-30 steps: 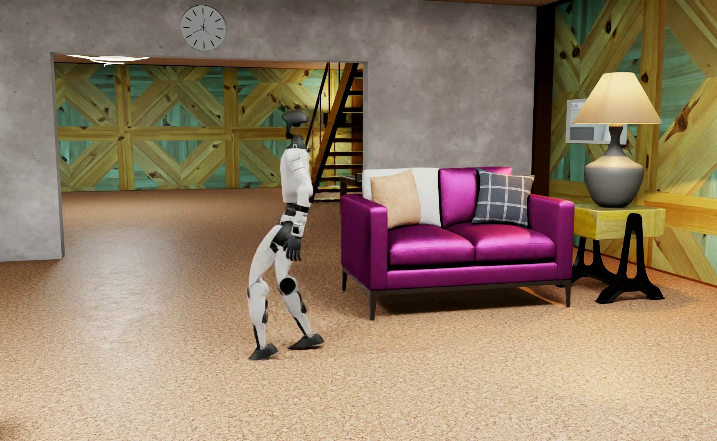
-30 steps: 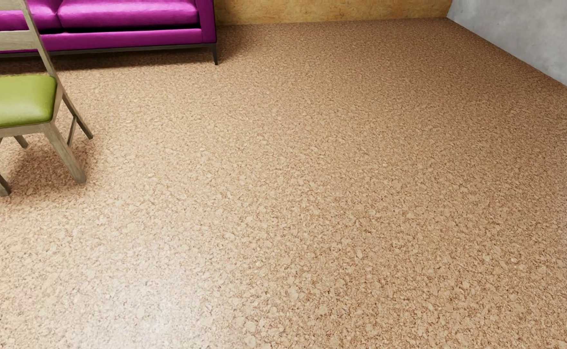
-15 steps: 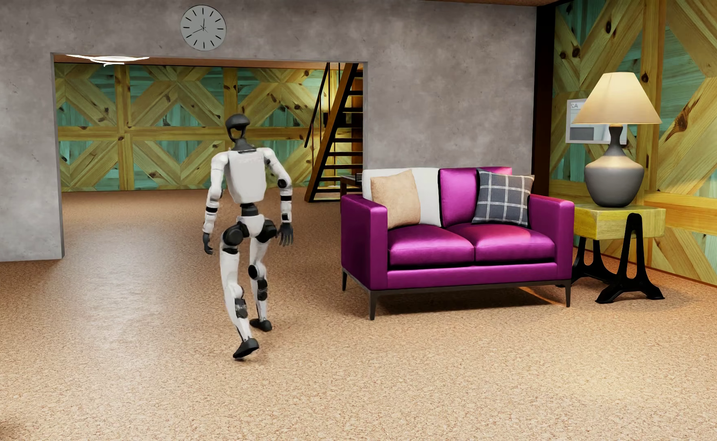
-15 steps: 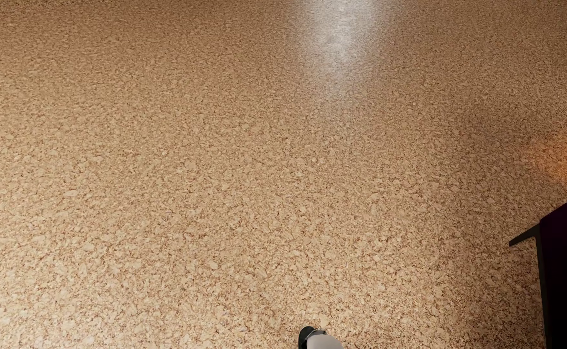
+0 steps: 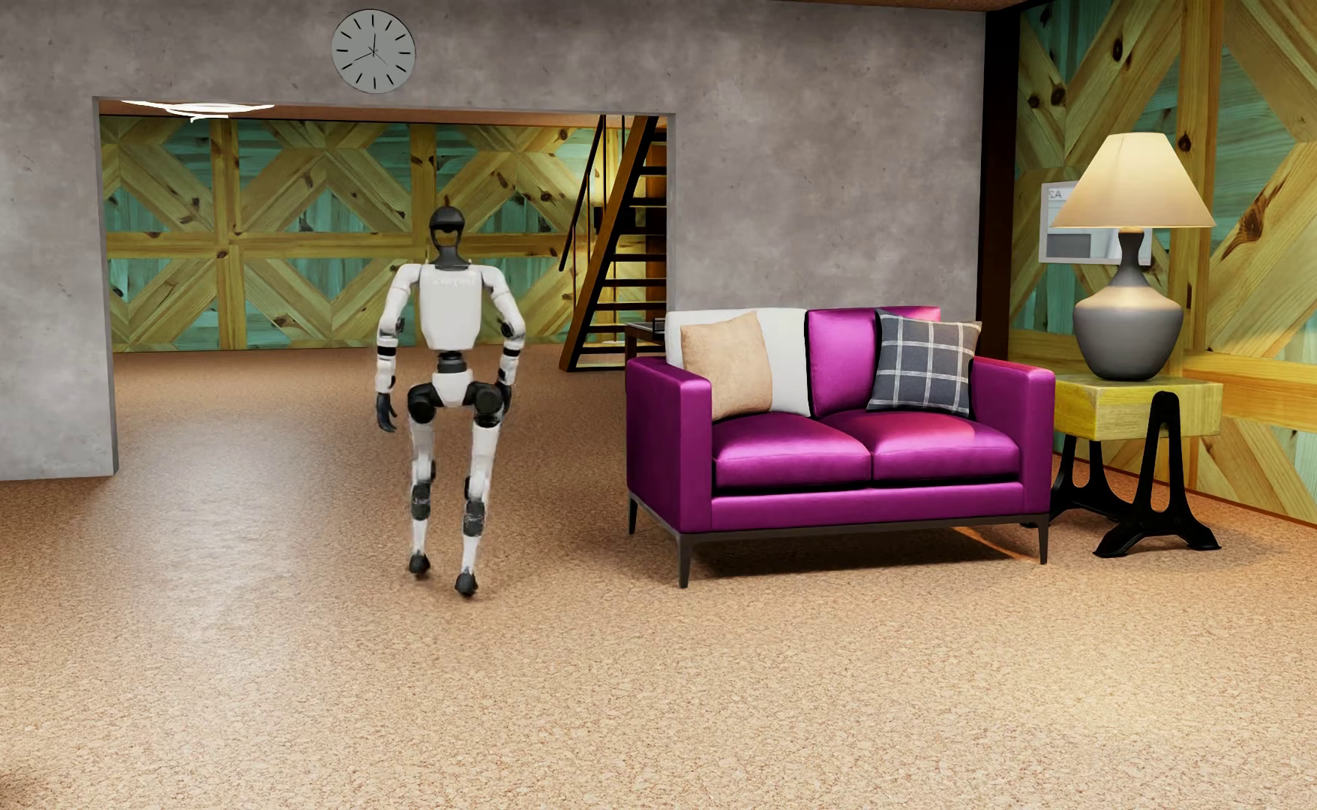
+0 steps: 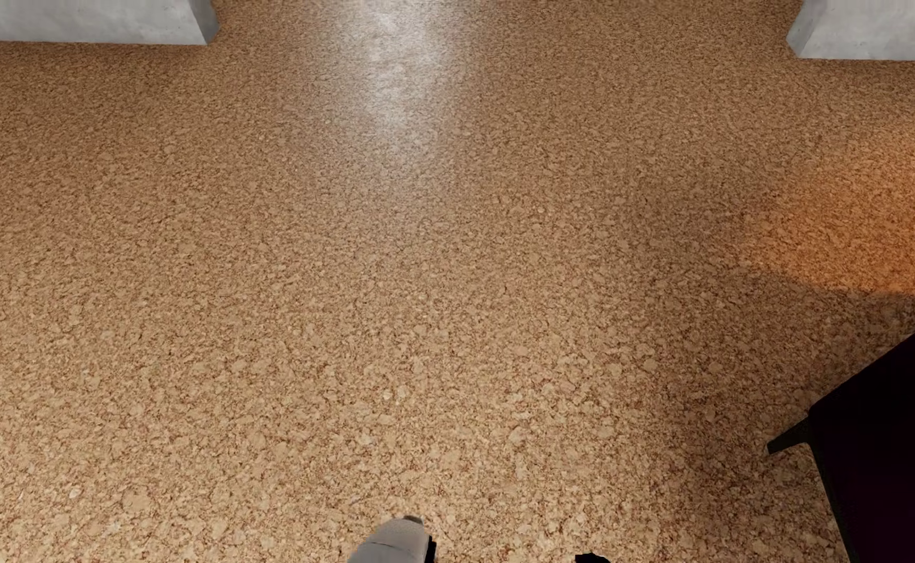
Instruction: Avoid the sofa
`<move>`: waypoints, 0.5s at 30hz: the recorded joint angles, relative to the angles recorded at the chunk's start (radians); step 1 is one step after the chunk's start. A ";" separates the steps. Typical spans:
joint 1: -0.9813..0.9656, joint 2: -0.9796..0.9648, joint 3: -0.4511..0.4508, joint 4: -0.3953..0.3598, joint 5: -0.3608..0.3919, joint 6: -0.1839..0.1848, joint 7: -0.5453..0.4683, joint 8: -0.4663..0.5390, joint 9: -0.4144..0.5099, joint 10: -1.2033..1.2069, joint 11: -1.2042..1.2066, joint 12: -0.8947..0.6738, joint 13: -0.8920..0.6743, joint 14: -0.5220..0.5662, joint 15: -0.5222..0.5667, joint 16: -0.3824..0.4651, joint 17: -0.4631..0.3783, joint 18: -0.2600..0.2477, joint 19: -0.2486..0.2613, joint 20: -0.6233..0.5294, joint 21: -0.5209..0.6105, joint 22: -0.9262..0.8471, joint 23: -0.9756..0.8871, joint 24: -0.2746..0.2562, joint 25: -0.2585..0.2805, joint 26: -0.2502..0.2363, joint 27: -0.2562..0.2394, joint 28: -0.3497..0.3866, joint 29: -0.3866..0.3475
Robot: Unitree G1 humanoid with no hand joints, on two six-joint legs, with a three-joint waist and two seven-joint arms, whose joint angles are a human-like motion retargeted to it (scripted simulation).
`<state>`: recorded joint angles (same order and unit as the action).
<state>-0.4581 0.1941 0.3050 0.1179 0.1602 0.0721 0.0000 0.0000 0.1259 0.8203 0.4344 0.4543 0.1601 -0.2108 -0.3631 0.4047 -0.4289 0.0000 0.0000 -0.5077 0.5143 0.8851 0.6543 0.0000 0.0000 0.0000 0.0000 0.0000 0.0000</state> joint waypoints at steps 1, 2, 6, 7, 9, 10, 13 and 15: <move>-0.023 0.069 0.021 -0.002 -0.010 0.001 0.000 0.000 -0.015 -0.186 -0.019 0.024 -0.048 0.029 -0.044 -0.003 -0.006 0.000 0.000 -0.002 -0.047 0.006 -0.044 0.000 0.000 0.000 0.000 0.000 0.000; -0.043 0.120 0.040 0.002 -0.019 0.005 0.000 0.000 -0.036 -0.323 -0.026 0.047 -0.084 0.031 -0.072 -0.003 -0.019 0.000 0.000 -0.006 -0.075 0.008 -0.091 0.000 0.000 0.000 0.000 0.000 0.000; -0.143 0.206 0.125 -0.039 -0.205 -0.061 0.000 0.000 -0.038 -0.028 0.175 0.048 -0.083 0.101 0.182 -0.004 0.010 0.000 0.000 -0.042 -0.155 0.097 -0.112 0.000 0.000 0.000 0.000 0.000 0.000; -0.091 0.146 0.096 -0.066 -0.226 -0.067 0.000 0.000 -0.028 0.037 0.364 0.013 -0.054 0.051 0.342 -0.013 0.020 0.000 0.000 -0.045 -0.148 0.128 -0.074 0.000 0.000 0.000 0.000 0.000 0.000; 0.055 -0.091 -0.018 -0.123 -0.200 -0.063 0.000 0.000 -0.022 0.018 0.844 -0.011 -0.037 -0.026 0.446 -0.040 0.022 0.000 0.000 -0.003 -0.030 0.057 0.020 0.000 0.000 0.000 0.000 0.000 0.000; 0.152 -0.182 -0.102 -0.138 -0.165 -0.042 0.000 0.000 -0.011 -0.036 0.948 -0.036 -0.017 -0.019 0.427 -0.047 0.029 0.000 0.000 0.017 0.028 0.006 0.080 0.000 0.000 0.000 0.000 0.000 0.000; 0.437 -0.454 -0.284 -0.138 -0.094 0.013 0.000 0.000 -0.004 -0.213 0.755 -0.124 0.104 -0.023 0.528 -0.062 0.064 0.000 0.000 0.099 0.112 -0.199 0.273 0.000 0.000 0.000 0.000 0.000 0.000; 0.606 -0.557 -0.367 -0.115 -0.082 0.028 0.000 0.000 -0.012 -0.303 0.328 -0.181 0.199 -0.051 0.661 -0.060 0.042 0.000 0.000 0.141 0.214 -0.343 0.294 0.000 0.000 0.000 0.000 0.000 0.000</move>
